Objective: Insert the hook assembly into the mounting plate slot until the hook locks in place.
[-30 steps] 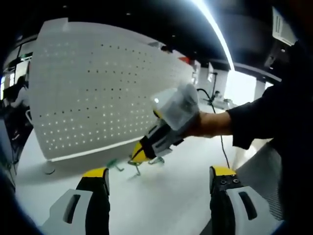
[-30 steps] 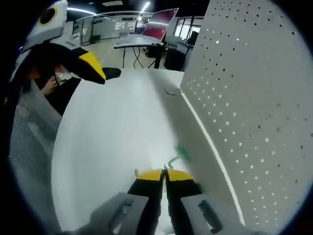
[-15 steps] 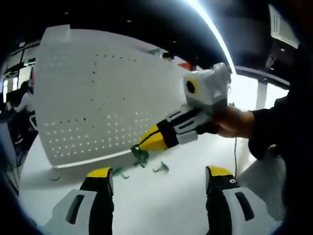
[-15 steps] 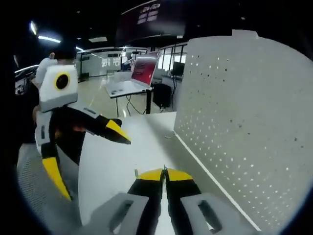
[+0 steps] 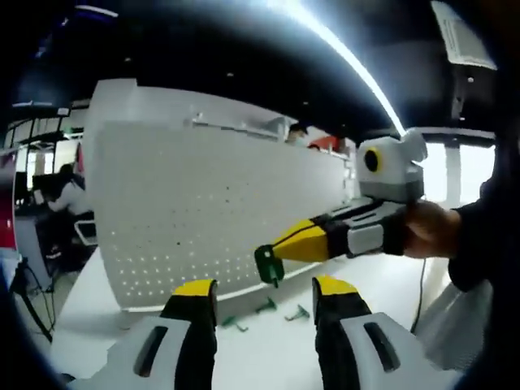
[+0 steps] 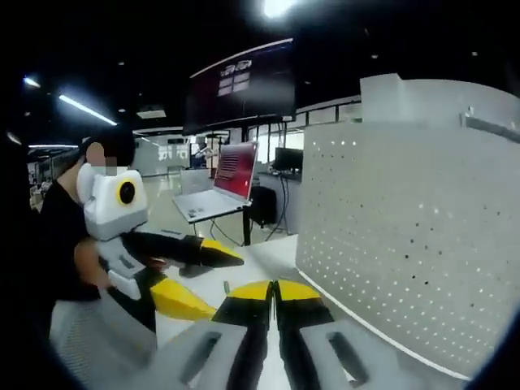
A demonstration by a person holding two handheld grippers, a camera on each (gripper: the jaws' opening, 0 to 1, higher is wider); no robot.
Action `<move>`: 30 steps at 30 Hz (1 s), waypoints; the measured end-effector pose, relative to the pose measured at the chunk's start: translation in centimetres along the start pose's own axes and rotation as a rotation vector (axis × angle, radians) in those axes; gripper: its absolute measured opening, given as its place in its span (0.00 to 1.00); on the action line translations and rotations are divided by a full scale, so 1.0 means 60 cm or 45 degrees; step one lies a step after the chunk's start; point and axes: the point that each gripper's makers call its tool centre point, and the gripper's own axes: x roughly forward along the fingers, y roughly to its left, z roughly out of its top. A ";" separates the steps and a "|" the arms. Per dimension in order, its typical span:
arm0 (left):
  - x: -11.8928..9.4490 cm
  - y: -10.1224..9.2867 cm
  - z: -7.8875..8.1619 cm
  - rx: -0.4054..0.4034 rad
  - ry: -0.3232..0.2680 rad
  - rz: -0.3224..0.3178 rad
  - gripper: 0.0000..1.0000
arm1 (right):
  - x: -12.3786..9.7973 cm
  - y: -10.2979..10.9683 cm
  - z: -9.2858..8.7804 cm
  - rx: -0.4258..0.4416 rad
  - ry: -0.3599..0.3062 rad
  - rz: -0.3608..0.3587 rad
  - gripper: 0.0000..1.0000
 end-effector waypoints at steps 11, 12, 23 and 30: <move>-0.016 0.009 0.033 0.071 -0.109 0.044 0.23 | 0.004 0.020 0.032 0.022 -0.071 0.005 0.00; -0.016 0.008 0.034 0.078 -0.114 0.042 0.22 | 0.004 0.022 0.035 0.025 -0.078 0.006 0.00; -0.018 0.007 0.040 0.105 -0.134 0.028 0.13 | 0.012 0.046 0.046 0.020 -0.096 0.039 0.00; -0.018 0.008 0.036 0.072 -0.129 0.008 0.08 | 0.011 0.054 0.046 0.028 -0.099 0.044 0.00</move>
